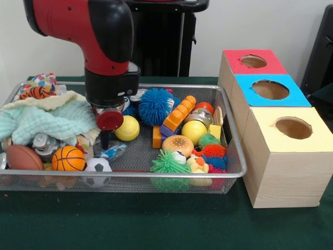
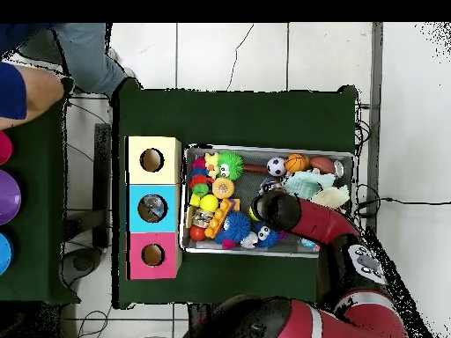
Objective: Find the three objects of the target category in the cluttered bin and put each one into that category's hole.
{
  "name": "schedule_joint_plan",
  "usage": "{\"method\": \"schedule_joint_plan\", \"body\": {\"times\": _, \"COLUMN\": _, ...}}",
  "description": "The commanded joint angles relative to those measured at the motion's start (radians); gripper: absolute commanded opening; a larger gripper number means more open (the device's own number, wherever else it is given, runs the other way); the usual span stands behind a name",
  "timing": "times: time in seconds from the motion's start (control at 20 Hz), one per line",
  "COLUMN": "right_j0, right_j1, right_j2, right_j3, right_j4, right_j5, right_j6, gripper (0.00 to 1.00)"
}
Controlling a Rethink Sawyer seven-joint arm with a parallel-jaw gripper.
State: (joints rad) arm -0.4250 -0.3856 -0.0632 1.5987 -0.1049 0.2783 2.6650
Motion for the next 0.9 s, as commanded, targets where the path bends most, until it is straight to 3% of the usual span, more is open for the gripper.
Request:
{"method": "schedule_joint_plan", "body": {"times": 0.05, "right_j0": -0.002, "right_j1": 0.081, "right_j2": 0.076, "right_j3": 0.095, "right_j4": -0.011, "right_j5": 0.029, "right_j6": 0.018, "gripper": 0.00}}
{"method": "schedule_joint_plan", "body": {"times": 0.3, "right_j0": -0.010, "right_j1": 0.071, "right_j2": 0.076, "right_j3": 0.096, "right_j4": -0.007, "right_j5": 0.042, "right_j6": 0.016, "gripper": 0.00}}
{"method": "schedule_joint_plan", "body": {"times": 0.4, "right_j0": -0.041, "right_j1": 0.039, "right_j2": 0.114, "right_j3": 0.120, "right_j4": 0.005, "right_j5": 0.064, "right_j6": 0.000, "gripper": 0.00}}
{"method": "schedule_joint_plan", "body": {"times": 0.65, "right_j0": -0.107, "right_j1": -0.128, "right_j2": 0.217, "right_j3": 0.175, "right_j4": 0.034, "right_j5": 0.255, "right_j6": -0.094, "gripper": 0.00}}
{"method": "schedule_joint_plan", "body": {"times": 0.9, "right_j0": -0.117, "right_j1": -0.191, "right_j2": 0.253, "right_j3": 0.180, "right_j4": 0.040, "right_j5": 0.320, "right_j6": -0.094, "gripper": 0.00}}
